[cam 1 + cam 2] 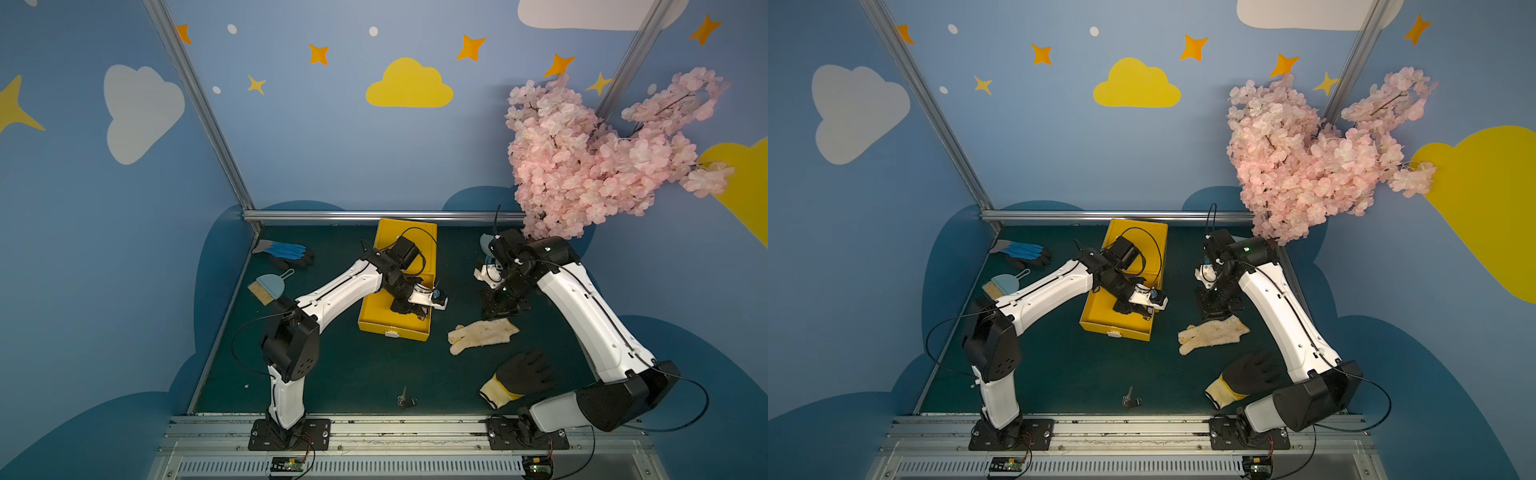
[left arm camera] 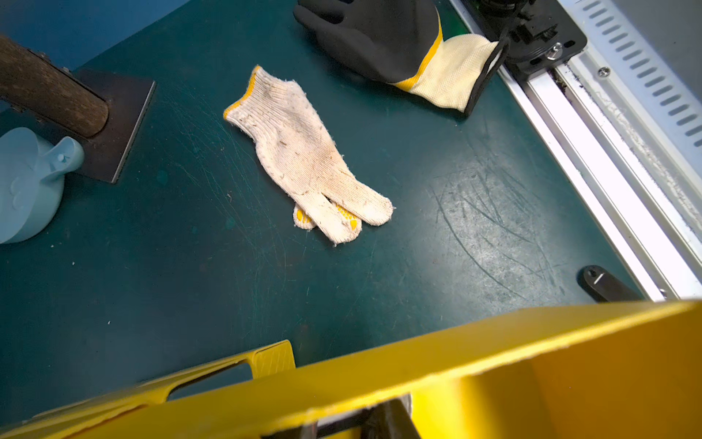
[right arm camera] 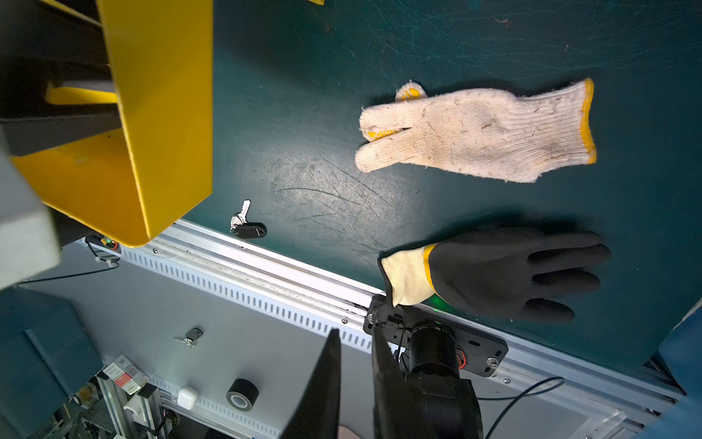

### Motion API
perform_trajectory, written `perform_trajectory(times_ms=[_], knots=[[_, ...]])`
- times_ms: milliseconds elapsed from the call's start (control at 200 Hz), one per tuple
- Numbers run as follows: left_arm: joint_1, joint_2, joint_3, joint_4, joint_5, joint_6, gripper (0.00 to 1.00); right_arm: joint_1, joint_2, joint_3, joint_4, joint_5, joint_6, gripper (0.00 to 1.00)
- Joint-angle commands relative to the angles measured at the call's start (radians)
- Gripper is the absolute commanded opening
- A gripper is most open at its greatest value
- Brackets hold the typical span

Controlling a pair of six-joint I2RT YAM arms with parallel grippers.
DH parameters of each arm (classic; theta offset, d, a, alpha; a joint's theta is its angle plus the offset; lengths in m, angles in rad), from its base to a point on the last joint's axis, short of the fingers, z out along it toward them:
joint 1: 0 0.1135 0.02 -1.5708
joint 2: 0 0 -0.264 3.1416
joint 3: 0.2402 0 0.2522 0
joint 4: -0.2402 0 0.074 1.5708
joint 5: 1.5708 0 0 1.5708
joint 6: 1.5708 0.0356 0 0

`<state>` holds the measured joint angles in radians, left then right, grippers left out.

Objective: Take the keys out of the drawer
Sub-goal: Pick up the key from the drawer.

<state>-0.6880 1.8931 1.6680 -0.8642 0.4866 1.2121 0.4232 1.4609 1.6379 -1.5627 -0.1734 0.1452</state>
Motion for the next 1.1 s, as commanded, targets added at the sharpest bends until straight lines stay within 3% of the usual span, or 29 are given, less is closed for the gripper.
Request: perform_trajectory(times_ms=[0,415,841,1096], knots=[[-0.008,0.02,0.022,-0.018,-0.015,0.0,0.21,-0.012,0.005,0.007,-0.002,-0.009,-0.023,0.18],[-0.018,-0.042,-0.042,0.024,-0.025,-0.046,0.03,-0.034,-0.007,-0.022,0.0,-0.006,-0.016,0.18],[-0.009,-0.201,-0.173,0.355,-0.071,-0.14,0.03,-0.036,0.0,0.005,0.007,-0.047,0.021,0.16],[0.013,-0.285,-0.257,0.452,-0.071,-0.193,0.03,-0.034,0.011,0.027,0.019,-0.082,0.044,0.11]])
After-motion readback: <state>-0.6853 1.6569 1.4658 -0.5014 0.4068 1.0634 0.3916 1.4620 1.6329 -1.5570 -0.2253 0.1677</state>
